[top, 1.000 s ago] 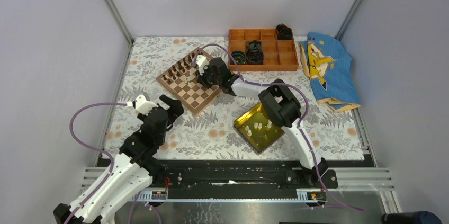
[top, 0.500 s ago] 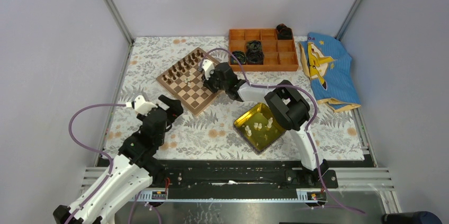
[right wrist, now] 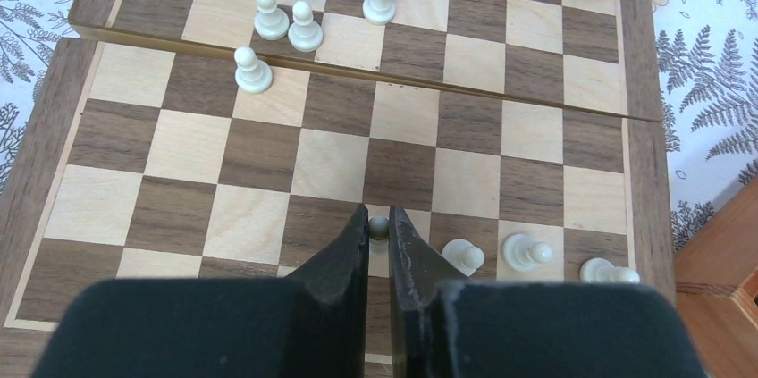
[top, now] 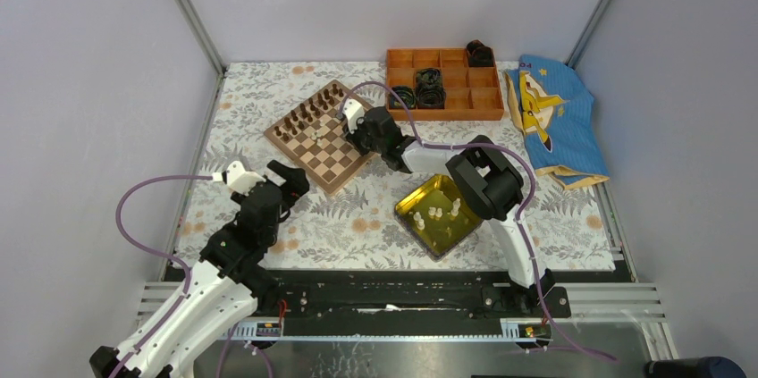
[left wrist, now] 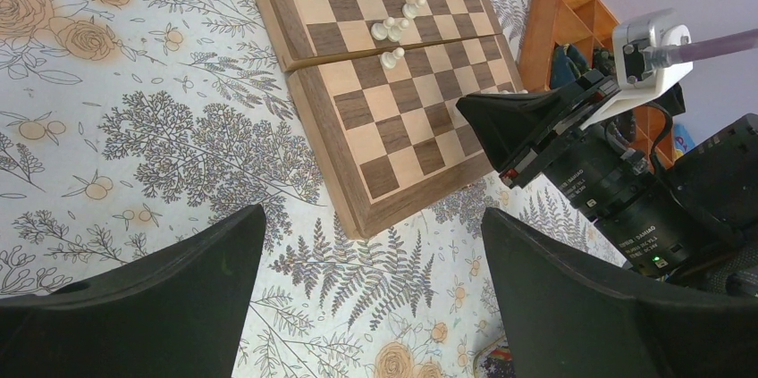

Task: Set up the chess pieces on the board
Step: Place the chess piece on the chessboard.

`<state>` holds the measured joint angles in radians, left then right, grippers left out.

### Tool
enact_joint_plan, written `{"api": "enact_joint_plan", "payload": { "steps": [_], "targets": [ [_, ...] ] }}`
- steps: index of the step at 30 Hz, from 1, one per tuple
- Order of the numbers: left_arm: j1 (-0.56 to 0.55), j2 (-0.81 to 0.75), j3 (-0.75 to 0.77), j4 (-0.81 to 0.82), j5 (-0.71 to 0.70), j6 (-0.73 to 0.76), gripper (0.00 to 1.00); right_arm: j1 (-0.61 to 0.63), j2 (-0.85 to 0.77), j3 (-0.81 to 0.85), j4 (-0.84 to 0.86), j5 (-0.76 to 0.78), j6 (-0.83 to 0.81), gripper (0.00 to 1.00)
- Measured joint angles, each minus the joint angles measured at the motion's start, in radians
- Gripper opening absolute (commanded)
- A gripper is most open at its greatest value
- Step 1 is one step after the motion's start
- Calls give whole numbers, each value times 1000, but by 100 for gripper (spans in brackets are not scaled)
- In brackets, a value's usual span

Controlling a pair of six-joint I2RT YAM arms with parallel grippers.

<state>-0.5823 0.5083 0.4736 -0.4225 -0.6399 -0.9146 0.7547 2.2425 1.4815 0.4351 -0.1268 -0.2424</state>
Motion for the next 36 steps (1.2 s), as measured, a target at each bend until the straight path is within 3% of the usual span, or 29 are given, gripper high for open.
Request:
{"api": "enact_joint_plan", "payload": {
  "steps": [28, 36],
  "targets": [
    [0, -4, 0, 0, 0, 0, 99, 0, 0, -9, 23, 58, 15, 0],
    [0, -4, 0, 0, 0, 0, 99, 0, 0, -11, 23, 60, 15, 9]
  ]
}}
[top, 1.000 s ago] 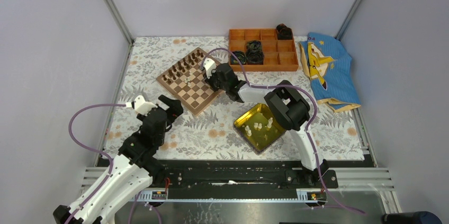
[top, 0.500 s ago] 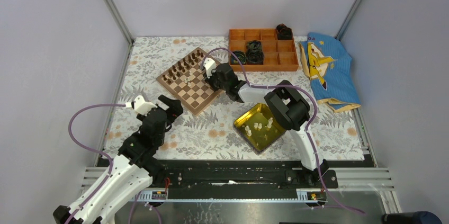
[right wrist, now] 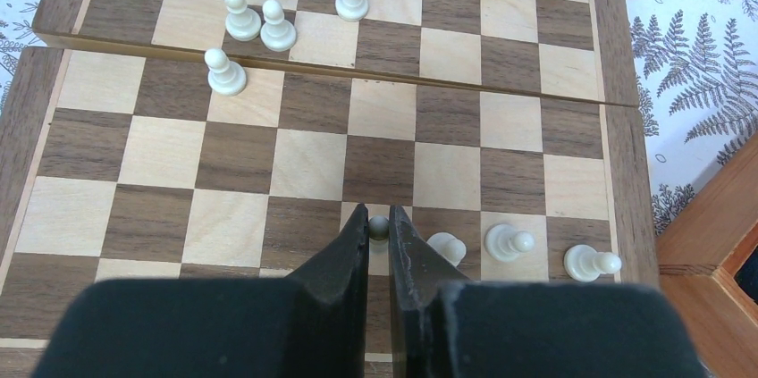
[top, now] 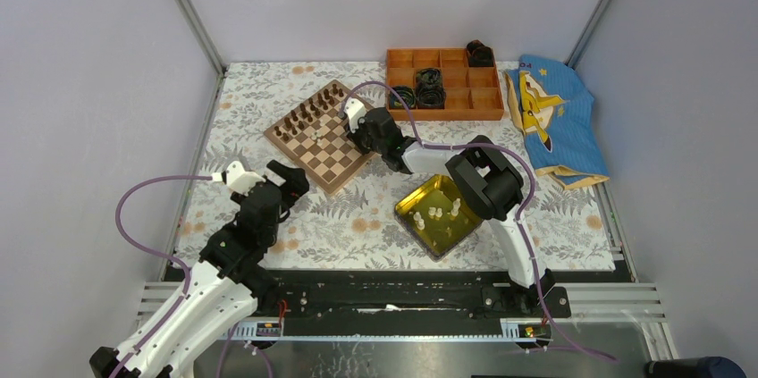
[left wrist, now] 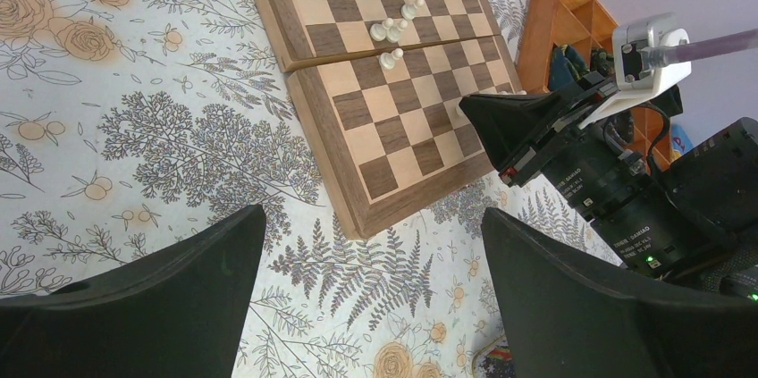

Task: Set up the chess pieces on the board
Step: Place the chess piece on the chessboard.

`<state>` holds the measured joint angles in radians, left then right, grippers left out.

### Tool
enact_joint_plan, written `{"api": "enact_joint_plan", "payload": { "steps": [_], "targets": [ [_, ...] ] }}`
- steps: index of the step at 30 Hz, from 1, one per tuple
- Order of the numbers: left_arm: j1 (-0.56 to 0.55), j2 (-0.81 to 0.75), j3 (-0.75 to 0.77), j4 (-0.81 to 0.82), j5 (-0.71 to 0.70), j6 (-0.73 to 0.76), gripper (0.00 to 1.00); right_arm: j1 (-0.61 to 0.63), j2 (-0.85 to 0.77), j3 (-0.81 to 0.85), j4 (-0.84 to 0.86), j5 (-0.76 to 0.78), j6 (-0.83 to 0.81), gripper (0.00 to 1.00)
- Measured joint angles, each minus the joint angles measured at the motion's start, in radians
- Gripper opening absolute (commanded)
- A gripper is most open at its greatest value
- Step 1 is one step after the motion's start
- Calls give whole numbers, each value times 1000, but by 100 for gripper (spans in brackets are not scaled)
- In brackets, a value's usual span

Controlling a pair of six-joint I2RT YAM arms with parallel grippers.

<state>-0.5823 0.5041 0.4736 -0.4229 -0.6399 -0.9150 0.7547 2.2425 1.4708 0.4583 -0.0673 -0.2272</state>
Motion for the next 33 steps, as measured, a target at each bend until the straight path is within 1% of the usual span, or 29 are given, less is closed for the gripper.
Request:
{"api": "enact_joint_plan", "payload": {
  "steps": [5, 9, 31, 33],
  "targets": [
    [0, 0, 0, 0, 0, 0, 99, 0, 0, 0, 0, 0, 4, 16],
    [0, 0, 0, 0, 0, 0, 99, 0, 0, 0, 0, 4, 8, 19],
    [0, 0, 0, 0, 0, 0, 99, 0, 0, 0, 0, 4, 15, 26],
    [0, 0, 0, 0, 0, 0, 99, 0, 0, 0, 0, 4, 15, 29]
  ]
}}
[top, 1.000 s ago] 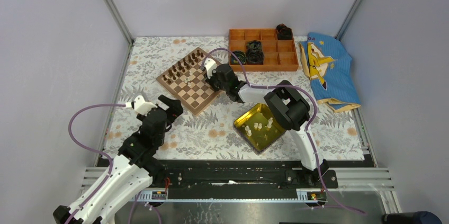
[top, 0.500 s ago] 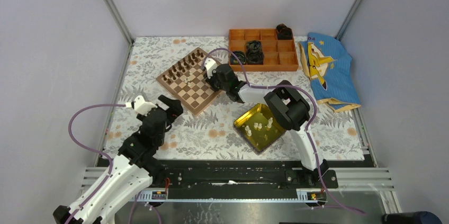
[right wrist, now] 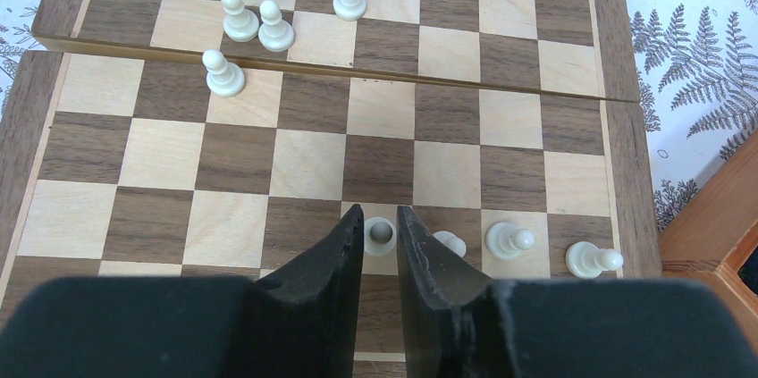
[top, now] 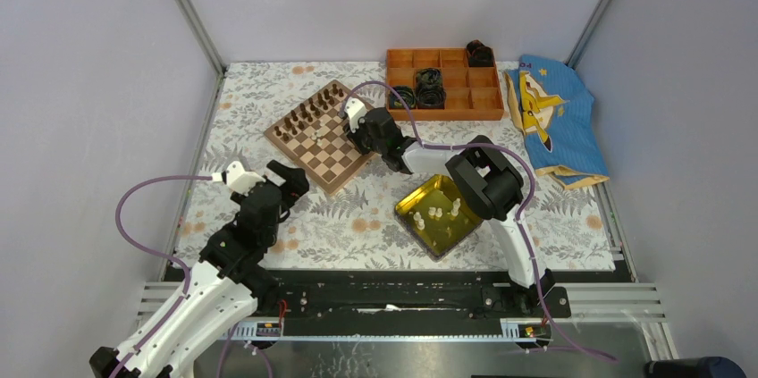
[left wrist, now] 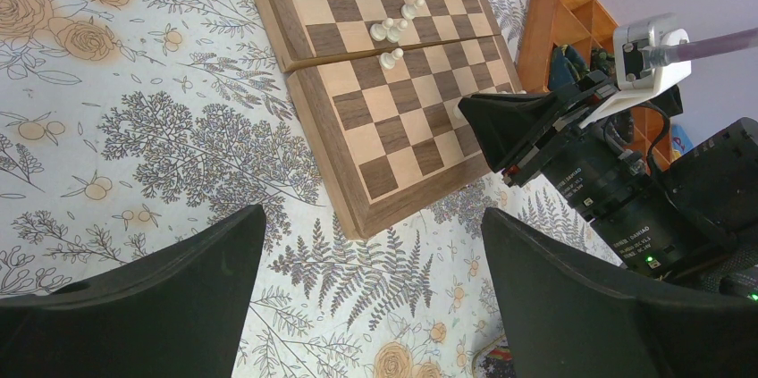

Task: Set up the chess pieces on the board
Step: Place the chess piece on the chessboard, then pick up the chess piece from the chessboard.

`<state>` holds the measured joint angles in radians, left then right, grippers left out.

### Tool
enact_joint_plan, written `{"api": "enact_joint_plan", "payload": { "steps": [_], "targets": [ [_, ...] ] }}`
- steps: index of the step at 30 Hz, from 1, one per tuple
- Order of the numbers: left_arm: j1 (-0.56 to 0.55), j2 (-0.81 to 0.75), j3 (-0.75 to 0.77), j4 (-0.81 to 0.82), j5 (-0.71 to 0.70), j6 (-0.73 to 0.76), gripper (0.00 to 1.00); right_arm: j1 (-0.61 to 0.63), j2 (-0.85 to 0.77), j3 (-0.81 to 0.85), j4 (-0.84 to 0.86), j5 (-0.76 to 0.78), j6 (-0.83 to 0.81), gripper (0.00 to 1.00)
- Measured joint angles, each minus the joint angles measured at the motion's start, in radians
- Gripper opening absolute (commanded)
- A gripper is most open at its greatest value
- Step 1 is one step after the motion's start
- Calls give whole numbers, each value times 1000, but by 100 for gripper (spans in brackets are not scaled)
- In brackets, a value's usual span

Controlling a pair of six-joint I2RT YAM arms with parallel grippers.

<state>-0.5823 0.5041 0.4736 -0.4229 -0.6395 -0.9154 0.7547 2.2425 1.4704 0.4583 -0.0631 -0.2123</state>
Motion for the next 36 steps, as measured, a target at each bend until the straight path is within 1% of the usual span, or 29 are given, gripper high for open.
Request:
{"api": "enact_joint_plan", "payload": {
  "steps": [6, 18, 21, 25, 30, 33, 36],
  "targets": [
    [0, 0, 0, 0, 0, 0, 99, 0, -1, 0, -1, 0, 0, 35],
    [0, -3, 0, -1, -6, 0, 99, 0, -48, 0, -1, -1, 0, 39],
    [0, 16, 2, 0, -17, -1, 99, 0, -52, 0, -1, 0, 0, 40],
    [0, 109, 30, 3, -34, -1, 97, 0, -77, -10, -1, 3, 0, 41],
    [0, 262, 107, 27, -70, 10, 96, 0, -138, -12, -2, 39, 2, 42],
    [0, 345, 150, 60, -93, 31, 91, -2, -183, -28, 5, 67, 14, 42],
    [0, 434, 195, 113, -108, 76, 89, -10, -229, -62, 14, 91, 35, 42]
  ]
}}
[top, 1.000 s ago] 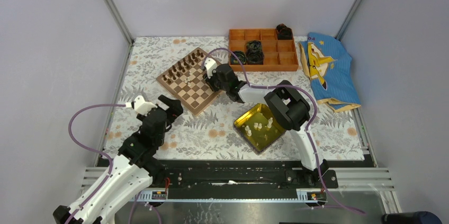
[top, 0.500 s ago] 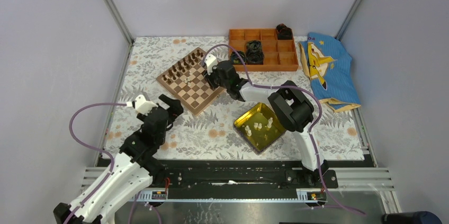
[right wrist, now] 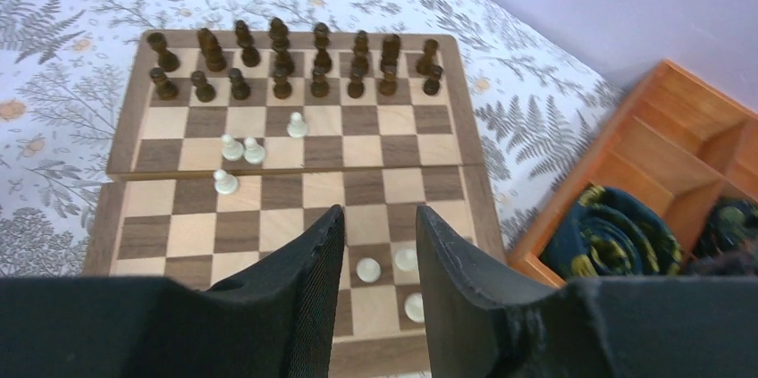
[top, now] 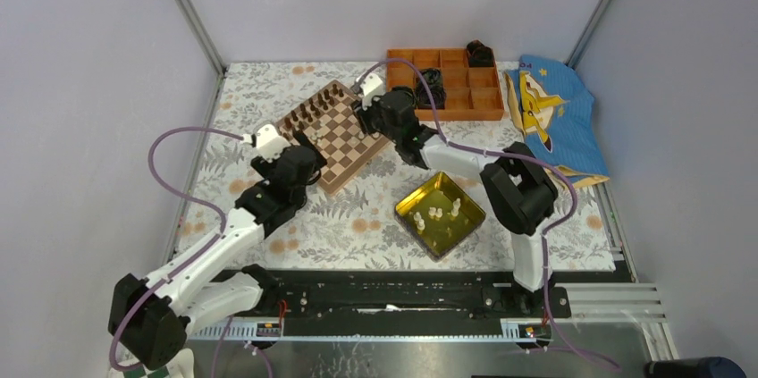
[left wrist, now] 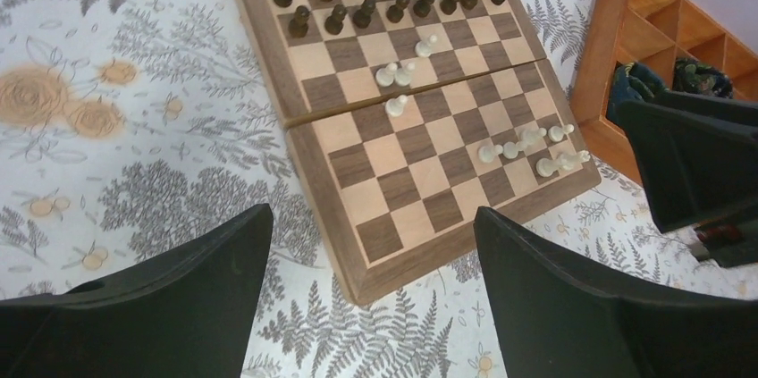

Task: Set up the chess pieces on the board
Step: Pick up the chess piece from the chessboard.

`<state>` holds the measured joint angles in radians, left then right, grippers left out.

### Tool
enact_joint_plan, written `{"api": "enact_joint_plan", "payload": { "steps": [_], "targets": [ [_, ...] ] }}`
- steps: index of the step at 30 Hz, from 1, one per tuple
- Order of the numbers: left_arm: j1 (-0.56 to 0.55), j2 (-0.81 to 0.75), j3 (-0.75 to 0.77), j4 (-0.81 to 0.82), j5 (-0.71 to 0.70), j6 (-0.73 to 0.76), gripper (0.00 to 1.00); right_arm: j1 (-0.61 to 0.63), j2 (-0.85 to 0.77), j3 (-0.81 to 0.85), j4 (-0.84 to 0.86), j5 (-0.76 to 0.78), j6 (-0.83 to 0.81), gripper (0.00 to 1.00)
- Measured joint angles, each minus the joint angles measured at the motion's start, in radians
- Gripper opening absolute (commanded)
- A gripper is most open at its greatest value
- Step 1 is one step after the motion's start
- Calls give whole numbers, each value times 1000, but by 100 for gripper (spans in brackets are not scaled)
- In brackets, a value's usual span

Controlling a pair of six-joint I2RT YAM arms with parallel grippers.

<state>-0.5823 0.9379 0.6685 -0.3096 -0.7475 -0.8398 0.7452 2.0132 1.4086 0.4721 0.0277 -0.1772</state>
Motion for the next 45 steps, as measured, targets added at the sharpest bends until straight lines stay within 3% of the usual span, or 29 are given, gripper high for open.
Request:
{"api": "enact_joint_plan", "payload": {
  "steps": [5, 15, 23, 29, 36, 45],
  "targets": [
    [18, 141, 79, 63, 11, 93, 83, -38, -60, -91, 37, 24, 49, 42],
    [240, 459, 285, 100, 258, 261, 67, -107, -90, -193, 84, 34, 126, 43],
    [284, 665, 428, 141, 397, 358, 60, -122, -90, -210, 116, 19, 156, 43],
    [301, 776, 486, 159, 447, 393, 63, -133, -90, -211, 125, 4, 161, 43],
    [325, 862, 552, 167, 465, 428, 53, -145, -90, -211, 125, -13, 183, 43],
    [354, 934, 608, 193, 491, 452, 51, -145, -89, -211, 126, -19, 187, 43]
  ]
}}
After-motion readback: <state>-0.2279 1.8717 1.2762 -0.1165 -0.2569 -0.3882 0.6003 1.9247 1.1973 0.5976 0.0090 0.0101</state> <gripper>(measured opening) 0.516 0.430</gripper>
